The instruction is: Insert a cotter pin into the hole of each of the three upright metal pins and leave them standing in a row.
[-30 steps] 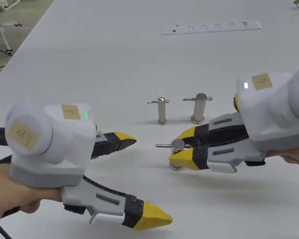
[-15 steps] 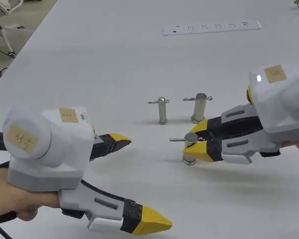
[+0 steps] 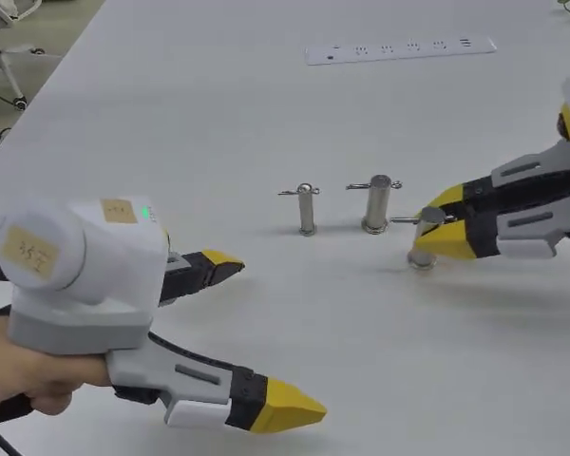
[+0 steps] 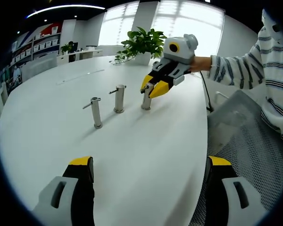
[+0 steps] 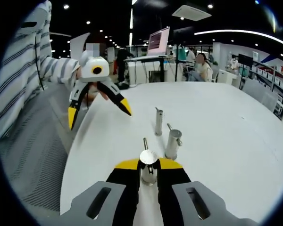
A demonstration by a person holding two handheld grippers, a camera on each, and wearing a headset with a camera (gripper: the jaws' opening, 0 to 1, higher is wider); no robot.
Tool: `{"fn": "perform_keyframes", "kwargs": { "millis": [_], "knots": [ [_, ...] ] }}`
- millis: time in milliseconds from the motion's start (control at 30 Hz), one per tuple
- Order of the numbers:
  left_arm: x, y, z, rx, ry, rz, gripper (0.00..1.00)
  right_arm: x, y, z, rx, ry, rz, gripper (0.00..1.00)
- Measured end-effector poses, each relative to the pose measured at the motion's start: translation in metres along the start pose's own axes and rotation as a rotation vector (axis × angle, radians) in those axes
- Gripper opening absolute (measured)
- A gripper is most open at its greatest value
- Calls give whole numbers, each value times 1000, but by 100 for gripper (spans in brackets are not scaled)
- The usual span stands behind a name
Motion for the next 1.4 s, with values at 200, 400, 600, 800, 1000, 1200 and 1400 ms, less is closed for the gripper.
{"fn": "perform_keyframes", "kwargs": {
  "millis": [200, 400, 600, 800, 1000, 1200, 1400],
  "knots": [
    [-1, 2, 1, 5, 2, -7, 99, 20, 22, 9, 28, -49, 27, 13],
    [-3, 3, 2, -7, 9, -15, 99, 38, 34, 12, -16, -28, 35, 13],
    [-3, 4, 3, -7, 24, -14, 99, 44, 36, 14, -33, -24, 19, 13],
    [-3, 5, 5, -19, 24, -23, 99, 45, 33, 16, -21, -27, 6, 13],
    [-5, 6, 6, -26, 35, -35, 99, 47, 29, 19, -17, -23, -3, 13],
    [-5, 7, 7, -30, 40, -44, 99, 50, 27, 22, -3, -33, -7, 13],
    [-3, 7, 8, -40, 40, -40, 99, 50, 25, 23, 18, -37, -15, 13]
  ]
}}
Point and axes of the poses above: the centre of the closed fingertips' face, and the gripper's own axes: y roughly backward along the fingers, x roughly to its right, z roughly out of its underside, the point moved 9 cm from there along y, roughly backward along the fingers, and after that the axes turned 15 degrees about -z, right-handed, at the moved point
